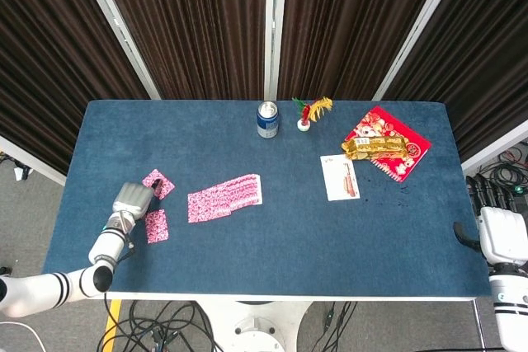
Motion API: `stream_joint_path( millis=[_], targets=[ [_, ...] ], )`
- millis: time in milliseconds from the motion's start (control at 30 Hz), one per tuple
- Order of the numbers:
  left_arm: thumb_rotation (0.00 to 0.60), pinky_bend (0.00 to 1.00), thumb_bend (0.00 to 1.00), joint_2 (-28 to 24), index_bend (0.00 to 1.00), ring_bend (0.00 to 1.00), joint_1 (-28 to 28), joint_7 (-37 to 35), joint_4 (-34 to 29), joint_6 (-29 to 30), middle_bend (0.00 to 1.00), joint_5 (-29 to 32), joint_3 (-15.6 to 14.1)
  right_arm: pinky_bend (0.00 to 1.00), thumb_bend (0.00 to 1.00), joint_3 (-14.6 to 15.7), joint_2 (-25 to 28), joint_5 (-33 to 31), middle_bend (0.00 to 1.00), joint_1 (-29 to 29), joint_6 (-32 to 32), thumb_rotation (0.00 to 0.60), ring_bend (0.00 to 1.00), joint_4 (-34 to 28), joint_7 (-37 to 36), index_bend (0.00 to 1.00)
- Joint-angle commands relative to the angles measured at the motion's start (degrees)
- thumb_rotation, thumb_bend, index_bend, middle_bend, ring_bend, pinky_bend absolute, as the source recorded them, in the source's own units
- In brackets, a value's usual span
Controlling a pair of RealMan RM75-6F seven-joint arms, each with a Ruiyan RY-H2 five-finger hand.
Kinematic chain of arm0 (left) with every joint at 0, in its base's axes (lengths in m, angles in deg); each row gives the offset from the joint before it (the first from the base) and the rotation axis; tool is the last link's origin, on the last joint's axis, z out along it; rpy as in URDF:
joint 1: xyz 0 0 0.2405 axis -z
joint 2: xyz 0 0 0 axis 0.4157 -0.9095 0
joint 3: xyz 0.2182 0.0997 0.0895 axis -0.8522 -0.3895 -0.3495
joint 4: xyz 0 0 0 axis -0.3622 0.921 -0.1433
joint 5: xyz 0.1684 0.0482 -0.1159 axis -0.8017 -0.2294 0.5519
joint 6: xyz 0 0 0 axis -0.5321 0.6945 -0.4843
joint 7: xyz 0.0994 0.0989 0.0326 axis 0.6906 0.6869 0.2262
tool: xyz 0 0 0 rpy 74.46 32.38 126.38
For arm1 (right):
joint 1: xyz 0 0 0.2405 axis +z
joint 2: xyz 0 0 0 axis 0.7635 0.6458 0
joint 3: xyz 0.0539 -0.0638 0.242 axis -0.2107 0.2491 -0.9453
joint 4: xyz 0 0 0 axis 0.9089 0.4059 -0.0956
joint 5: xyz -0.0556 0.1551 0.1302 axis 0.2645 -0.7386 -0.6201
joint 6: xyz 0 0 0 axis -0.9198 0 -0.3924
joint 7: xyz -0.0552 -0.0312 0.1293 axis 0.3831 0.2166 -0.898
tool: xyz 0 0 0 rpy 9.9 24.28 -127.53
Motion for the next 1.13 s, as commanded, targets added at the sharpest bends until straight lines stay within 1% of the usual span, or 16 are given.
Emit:
stream_joint_path(
  millis=[33,233,400,500,533,567,633,667,700,733,767,800,833,867,967,1133],
  targets=[
    [0.6,0.89,0.71,0.0,0.06,0.93,0.3,-0.2,0.5,-0.1,0.93,0.2,0.2,0.0,0.27,0.0,0.1,0.0,0.0,-0.1,-0.2,0.6,0.0,-0.1,0.0,0.0],
    [0.6,0.88,0.71,-1.9,0.06,0.93,0.0,-1.5,-3.8,4.5,0.93,-3.7,1.3,0.0,0.27,-0.1,0.3,0.1,0.0,-0.2,-0.5,0.6,0.0,-0.3,-0.3,0.0],
    [0.6,0.85,0.7,-4.6,0.06,0.91,-2.5,-4.0,-10.0,13.5,0.91,-11.4,2.4,0.0,0.27,-0.1,0.4,0.4,0.0,-0.2,-0.5,0.6,0.0,-0.3,-0.7,0.0],
    [0.6,0.77,0.63,-6.0,0.06,0.81,-5.1,-6.7,-12.4,19.0,0.82,-17.0,2.2,0.0,0.27,-0.1,0.4,0.7,0.0,-0.3,-0.7,0.6,0.0,-0.3,-1.0,0.0],
    [0.6,0.73,0.6,-6.3,0.06,0.75,-6.0,-7.6,-12.8,20.5,0.75,-18.7,2.0,0.0,0.27,-0.1,0.4,0.9,0.0,-0.3,-0.8,0.6,0.0,-0.3,-1.1,0.0],
    [0.6,0.66,0.56,-6.7,0.06,0.63,-6.9,-8.5,-13.3,22.0,0.64,-20.4,1.7,0.0,0.27,-0.1,0.4,1.0,0.0,-0.3,-0.9,0.6,0.0,-0.3,-1.1,0.0],
    [0.6,0.5,0.49,-7.2,0.06,0.34,-9.3,-11.0,-13.5,25.8,0.39,-24.0,1.1,0.0,0.27,0.0,0.3,1.5,0.0,-0.4,-1.1,0.6,0.0,-0.4,-1.4,0.0],
    [0.6,0.38,0.44,-7.2,0.06,0.17,-10.6,-12.3,-13.3,27.9,0.24,-25.8,1.0,0.0,0.27,0.0,0.3,1.7,0.0,-0.4,-1.3,0.6,0.0,-0.4,-1.5,0.0],
    [0.599,0.28,0.39,-6.9,0.06,0.08,-12.3,-14.4,-12.9,30.9,0.13,-28.2,0.8,0.0,0.26,0.2,0.3,2.3,0.0,-0.4,-1.4,0.6,0.0,-0.4,-1.7,0.0],
    [0.578,0.19,0.35,-6.6,0.06,0.03,-13.7,-15.9,-12.4,33.4,0.06,-30.1,0.6,0.0,0.25,0.4,0.5,2.9,0.0,-0.4,-1.3,0.6,0.0,-0.3,-2.0,0.0],
    [0.533,0.12,0.29,-6.3,0.06,0.0,-15.1,-17.2,-11.9,35.8,0.01,-31.9,0.4,0.0,0.23,0.6,0.7,3.7,0.0,-0.4,-1.2,0.6,0.0,-0.3,-2.6,0.0],
    [0.48,0.07,0.25,-5.8,0.06,0.0,-16.9,-18.7,-11.3,38.7,0.0,-33.9,0.1,0.0,0.21,0.8,0.8,4.6,0.0,-0.4,-1.3,0.6,0.0,-0.2,-3.5,0.0],
    [0.415,0.05,0.21,-5.6,0.06,0.0,-18.1,-19.6,-10.8,40.5,0.0,-35.1,-0.2,0.0,0.18,0.9,0.9,5.2,0.0,-0.5,-1.5,0.6,0.0,0.0,-4.0,0.0],
    [0.377,0.04,0.18,-5.6,0.06,0.0,-19.3,-20.2,-10.6,41.7,0.0,-35.8,-0.6,0.0,0.17,1.0,0.8,5.8,0.0,-0.6,-1.7,0.6,0.0,0.2,-4.6,0.0],
    [0.35,0.03,0.15,-6.6,0.06,0.0,-22.5,-21.6,-11.9,44.0,0.0,-37.0,-1.4,0.0,0.15,1.2,0.6,7.1,0.0,-0.9,-2.5,0.6,0.0,0.7,-6.1,0.0],
    [0.346,0.03,0.15,-9.5,0.06,0.0,-25.7,-23.2,-13.5,44.7,0.0,-38.4,-2.1,0.0,0.15,1.6,-0.4,6.8,0.0,-1.2,-2.7,0.6,0.0,1.4,-5.4,0.0]
  ],
)
